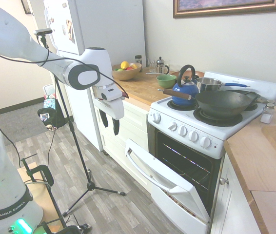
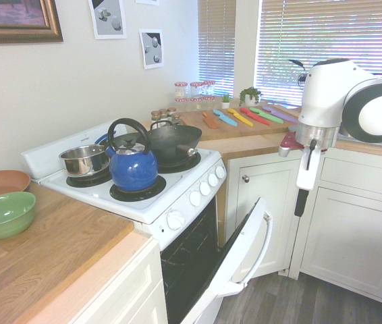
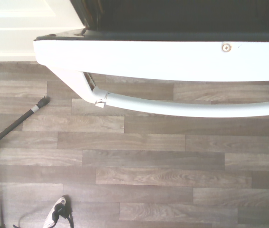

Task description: Close the oven

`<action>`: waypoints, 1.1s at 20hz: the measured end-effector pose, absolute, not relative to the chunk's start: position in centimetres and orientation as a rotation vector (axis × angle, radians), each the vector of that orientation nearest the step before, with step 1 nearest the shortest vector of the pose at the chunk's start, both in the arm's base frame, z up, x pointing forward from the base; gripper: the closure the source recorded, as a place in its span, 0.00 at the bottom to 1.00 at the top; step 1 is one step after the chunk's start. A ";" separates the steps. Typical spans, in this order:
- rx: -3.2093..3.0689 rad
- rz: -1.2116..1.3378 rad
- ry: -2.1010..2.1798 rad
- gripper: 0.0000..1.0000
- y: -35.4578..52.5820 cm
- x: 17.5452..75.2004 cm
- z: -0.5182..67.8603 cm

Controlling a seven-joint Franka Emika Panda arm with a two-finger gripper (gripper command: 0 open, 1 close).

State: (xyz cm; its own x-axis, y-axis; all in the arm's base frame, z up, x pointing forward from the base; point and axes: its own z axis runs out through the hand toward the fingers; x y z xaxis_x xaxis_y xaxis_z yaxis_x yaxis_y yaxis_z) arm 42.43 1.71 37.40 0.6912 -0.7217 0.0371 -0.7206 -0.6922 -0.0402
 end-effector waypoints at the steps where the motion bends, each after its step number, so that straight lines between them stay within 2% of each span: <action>1: -2.867 -0.076 1.226 0.00 1.7 42.4 37.4; 9: -2.916 -0.026 1.165 0.00 3.9 45.9 36.1; 12: -2.924 0.061 1.188 0.00 3.6 46.8 32.3; 15: -2.866 0.029 1.265 0.00 1.2 48.0 27.7; 22: -2.839 0.083 1.344 0.00 -0.8 46.9 16.9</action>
State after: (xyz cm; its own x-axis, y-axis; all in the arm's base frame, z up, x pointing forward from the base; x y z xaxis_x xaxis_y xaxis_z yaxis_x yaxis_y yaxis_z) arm 46.85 -0.81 16.88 0.6326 -0.7730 -0.0476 -0.7730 -0.6340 0.0228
